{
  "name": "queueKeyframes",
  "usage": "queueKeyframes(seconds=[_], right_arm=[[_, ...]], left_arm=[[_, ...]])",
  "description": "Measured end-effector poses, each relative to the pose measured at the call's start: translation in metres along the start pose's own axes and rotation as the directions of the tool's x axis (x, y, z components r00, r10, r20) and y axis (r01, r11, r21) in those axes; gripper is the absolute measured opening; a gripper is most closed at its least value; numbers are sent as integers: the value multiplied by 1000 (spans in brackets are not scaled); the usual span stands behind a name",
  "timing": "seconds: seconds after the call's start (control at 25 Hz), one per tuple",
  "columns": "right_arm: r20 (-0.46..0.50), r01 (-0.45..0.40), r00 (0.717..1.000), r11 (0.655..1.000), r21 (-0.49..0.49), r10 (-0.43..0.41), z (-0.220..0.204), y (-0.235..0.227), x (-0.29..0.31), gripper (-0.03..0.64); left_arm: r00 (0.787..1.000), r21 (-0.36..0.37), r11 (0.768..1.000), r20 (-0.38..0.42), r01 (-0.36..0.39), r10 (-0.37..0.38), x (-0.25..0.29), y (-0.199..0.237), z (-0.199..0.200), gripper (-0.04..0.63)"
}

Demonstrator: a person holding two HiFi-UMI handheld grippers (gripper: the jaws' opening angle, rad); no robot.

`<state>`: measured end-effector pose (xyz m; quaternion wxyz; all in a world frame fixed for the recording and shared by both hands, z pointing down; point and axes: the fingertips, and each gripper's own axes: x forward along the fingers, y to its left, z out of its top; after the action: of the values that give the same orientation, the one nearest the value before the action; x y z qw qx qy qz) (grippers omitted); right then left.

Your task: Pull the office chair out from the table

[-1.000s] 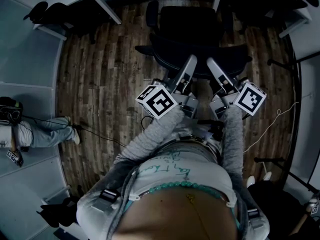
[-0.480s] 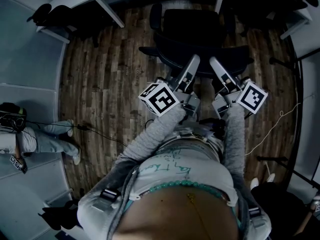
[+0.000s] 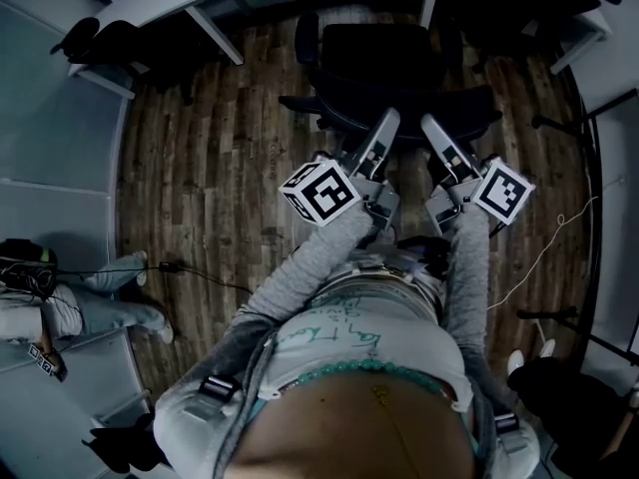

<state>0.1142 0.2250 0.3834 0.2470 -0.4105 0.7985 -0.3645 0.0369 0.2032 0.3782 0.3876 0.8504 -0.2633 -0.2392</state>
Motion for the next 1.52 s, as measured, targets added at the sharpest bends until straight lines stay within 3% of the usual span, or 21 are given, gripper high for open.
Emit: queueKeyframes(seconds=[0.36,0.56,0.72,0.88,1.12,1.28,1.52], right_arm=[[24,35,999,999,-5,-35,-6,3,-10,204],[-10,68,998,998,-18,-68,-20,2,-21,202],[-22,101,995,994,-38,-102,-35,2,-35,201],[-42,104,993,993,-58,-106,-47,10,-39,151],[-75,123,988,979,-161,-136,-71,24,-46,67],[-104,115,984,967,-226,-142,-93,35,-50,48],[-154,116,972,934,-337,-176,-121,42,-63,34]], left_arm=[[999,-24,999,-8,-33,33,-16,0,-3,186],[998,31,999,-54,-37,38,-27,-3,-15,184],[996,32,998,-77,-45,47,-41,-3,-27,184],[994,51,997,-93,-50,55,-55,-6,-28,175],[993,114,993,-105,-37,49,-81,-15,-32,83],[991,153,988,-128,-17,37,-98,-20,-39,26],[984,218,976,-174,-4,42,-111,-28,-60,11]])
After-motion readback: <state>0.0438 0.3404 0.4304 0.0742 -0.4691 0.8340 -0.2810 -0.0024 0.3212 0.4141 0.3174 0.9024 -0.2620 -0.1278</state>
